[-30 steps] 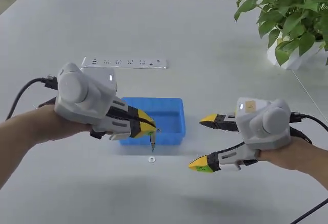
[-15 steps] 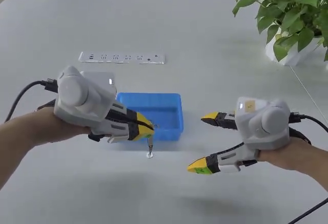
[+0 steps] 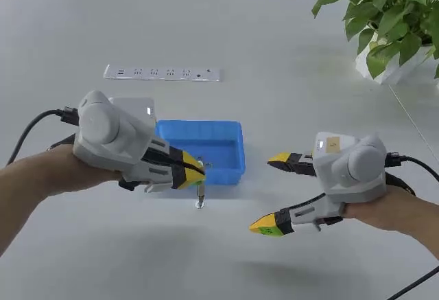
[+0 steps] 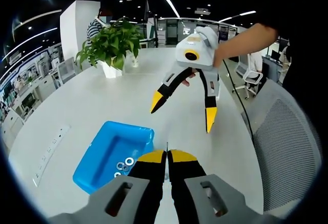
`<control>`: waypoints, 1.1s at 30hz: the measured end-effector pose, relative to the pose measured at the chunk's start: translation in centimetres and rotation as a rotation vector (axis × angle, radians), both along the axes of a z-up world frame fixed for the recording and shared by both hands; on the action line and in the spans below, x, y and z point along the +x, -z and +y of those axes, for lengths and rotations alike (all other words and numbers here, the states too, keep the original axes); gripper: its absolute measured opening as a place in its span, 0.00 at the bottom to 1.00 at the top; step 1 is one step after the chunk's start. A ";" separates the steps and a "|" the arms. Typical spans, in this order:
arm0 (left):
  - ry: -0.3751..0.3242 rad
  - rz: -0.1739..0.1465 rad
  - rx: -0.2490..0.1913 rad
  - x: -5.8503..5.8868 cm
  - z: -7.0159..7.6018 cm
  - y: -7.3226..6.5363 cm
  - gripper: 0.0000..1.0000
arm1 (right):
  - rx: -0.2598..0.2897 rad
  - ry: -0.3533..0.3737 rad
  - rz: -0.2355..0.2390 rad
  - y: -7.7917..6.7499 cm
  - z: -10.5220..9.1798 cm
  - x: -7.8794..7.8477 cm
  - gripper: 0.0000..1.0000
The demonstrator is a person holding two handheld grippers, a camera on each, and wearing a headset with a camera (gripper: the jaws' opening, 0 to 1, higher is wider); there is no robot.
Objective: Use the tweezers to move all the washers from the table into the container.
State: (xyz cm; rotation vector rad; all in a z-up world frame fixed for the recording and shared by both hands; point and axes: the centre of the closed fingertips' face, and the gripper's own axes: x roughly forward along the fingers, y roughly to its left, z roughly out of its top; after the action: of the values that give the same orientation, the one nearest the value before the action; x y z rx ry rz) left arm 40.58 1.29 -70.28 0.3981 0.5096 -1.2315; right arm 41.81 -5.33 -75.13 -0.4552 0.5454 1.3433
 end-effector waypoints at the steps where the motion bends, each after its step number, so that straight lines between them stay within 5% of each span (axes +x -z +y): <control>1: -0.001 0.001 0.002 0.0 0.0 0.1 0.06 | 0.001 0.000 0.000 0.0 0.0 0.0 0.78; 17: 0.019 -0.003 0.008 -0.2 0.3 0.1 0.06 | 0.005 -0.047 0.001 0.1 1.1 -0.6 0.73; 33: 0.051 0.001 0.024 -0.4 0.1 0.1 0.06 | 0.012 -0.173 -0.024 0.2 4.5 -1.1 0.44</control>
State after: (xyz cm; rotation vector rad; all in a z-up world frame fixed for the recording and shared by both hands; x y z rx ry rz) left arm 40.16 1.42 -70.42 0.4329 0.5180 -1.2755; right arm 40.66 -0.82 -75.34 -0.5174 0.4866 1.5034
